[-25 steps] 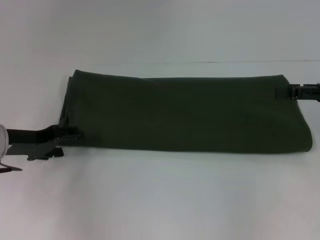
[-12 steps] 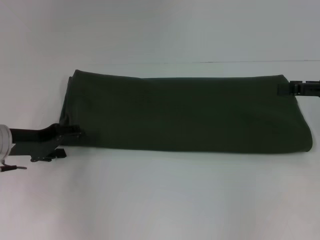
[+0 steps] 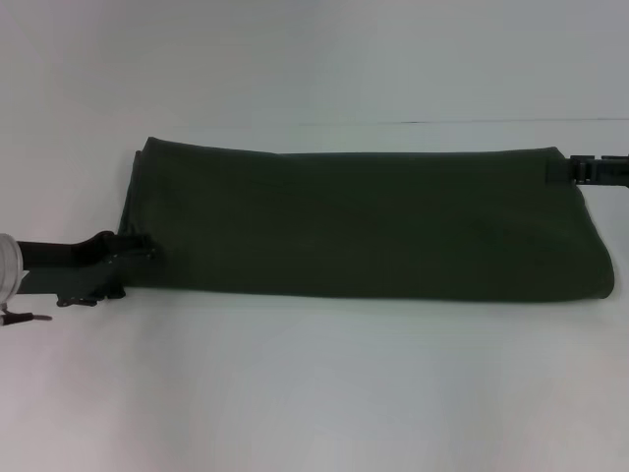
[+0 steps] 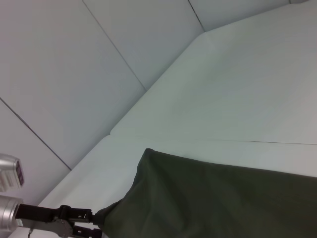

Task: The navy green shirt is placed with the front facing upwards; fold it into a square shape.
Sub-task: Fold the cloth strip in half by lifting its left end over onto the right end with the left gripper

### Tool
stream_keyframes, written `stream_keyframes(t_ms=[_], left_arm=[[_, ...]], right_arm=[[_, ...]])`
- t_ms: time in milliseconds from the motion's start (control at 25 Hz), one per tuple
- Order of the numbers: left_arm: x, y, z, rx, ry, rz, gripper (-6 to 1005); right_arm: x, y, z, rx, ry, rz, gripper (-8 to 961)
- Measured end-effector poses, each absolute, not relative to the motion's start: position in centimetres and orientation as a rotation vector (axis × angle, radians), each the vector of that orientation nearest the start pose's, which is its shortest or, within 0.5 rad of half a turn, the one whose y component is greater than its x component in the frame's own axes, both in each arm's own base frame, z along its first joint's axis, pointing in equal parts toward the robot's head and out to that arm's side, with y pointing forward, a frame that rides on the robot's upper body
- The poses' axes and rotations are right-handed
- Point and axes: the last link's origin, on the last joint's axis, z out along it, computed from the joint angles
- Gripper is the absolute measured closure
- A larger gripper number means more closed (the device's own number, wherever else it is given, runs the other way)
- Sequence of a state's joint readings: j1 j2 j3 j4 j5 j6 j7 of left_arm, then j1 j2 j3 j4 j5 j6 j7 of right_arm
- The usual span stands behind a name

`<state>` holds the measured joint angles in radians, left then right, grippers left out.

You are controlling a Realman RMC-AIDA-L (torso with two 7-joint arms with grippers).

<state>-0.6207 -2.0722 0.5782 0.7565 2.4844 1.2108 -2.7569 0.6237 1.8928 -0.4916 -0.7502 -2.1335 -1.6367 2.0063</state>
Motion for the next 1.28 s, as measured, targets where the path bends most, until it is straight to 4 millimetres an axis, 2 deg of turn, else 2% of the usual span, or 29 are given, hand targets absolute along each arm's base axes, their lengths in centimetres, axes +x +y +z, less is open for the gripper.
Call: stream_keyframes(t_ms=[520, 1280], left_arm=[[-31.3, 38.1, 2.6, 2.267, 2.735, 0.548, 125], [-30.0, 40.1, 2.8, 2.395, 2.669, 0.603, 127]], right_arm=[[27.1, 37.2, 11.2, -2.443, 1.234, 0.687, 38], [27.2, 37.2, 11.4, -2.429, 1.236, 0.703, 37]])
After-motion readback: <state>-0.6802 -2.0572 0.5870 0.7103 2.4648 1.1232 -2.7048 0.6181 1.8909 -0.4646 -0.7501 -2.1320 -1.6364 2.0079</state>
